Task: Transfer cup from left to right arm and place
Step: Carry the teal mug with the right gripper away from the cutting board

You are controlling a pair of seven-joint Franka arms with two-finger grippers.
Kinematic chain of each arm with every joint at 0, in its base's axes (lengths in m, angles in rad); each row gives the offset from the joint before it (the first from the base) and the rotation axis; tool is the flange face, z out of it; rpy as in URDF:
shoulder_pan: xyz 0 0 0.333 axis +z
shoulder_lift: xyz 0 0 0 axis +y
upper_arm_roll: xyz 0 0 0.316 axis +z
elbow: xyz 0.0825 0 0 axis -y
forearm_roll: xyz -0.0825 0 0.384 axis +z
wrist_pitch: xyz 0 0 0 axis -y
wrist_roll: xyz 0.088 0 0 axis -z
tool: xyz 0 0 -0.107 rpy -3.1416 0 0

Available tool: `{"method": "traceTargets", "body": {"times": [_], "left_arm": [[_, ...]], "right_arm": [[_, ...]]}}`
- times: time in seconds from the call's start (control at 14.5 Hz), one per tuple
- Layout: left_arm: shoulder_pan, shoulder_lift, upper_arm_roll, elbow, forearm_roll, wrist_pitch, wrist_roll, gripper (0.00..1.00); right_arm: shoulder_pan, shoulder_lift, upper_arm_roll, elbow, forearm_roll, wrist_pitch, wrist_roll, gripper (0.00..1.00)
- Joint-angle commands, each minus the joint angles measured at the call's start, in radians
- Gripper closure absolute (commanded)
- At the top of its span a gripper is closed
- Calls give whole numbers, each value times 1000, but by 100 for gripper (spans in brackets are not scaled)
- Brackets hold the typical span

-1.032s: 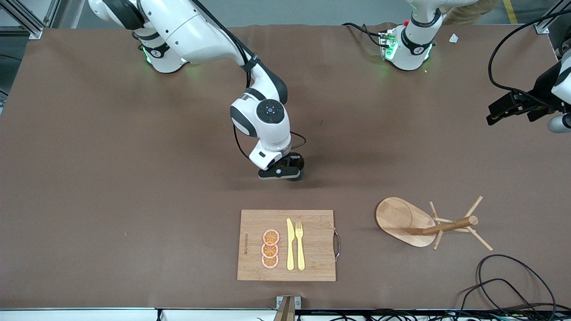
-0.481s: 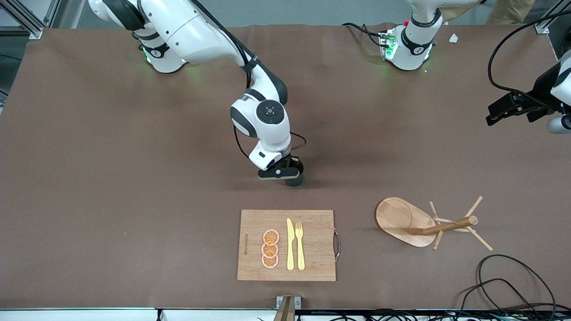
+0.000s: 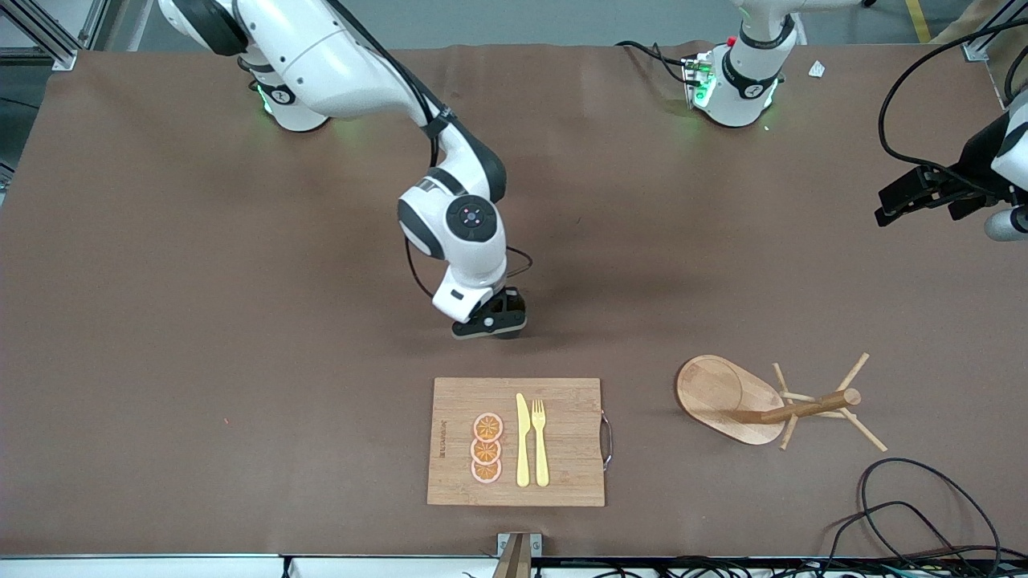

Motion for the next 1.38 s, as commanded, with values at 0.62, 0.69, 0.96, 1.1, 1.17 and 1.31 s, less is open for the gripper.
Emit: {"method": "traceTargets", "body": {"times": [0.62, 0.69, 0.96, 1.1, 1.17, 1.31], "left_arm": [[11, -3, -4, 13, 12, -5, 14, 0], [11, -3, -4, 13, 12, -5, 11, 0], [13, -5, -4, 13, 12, -5, 14, 0], [13, -6, -4, 13, 10, -5, 14, 0], [13, -6, -4, 13, 10, -5, 14, 0], [11, -6, -4, 11, 12, -5, 6, 0]], "right_arm": [[-400, -417, 23, -618, -7, 222, -741, 100], [-431, -435, 21, -630, -7, 222, -812, 100], [-632, -469, 26, -685, 1, 240, -1189, 100], [-707, -469, 23, -689, 98, 245, -1438, 100], [-741, -464, 20, -687, 157, 246, -1546, 100], [-789, -458, 18, -687, 197, 246, -1656, 100]]}}
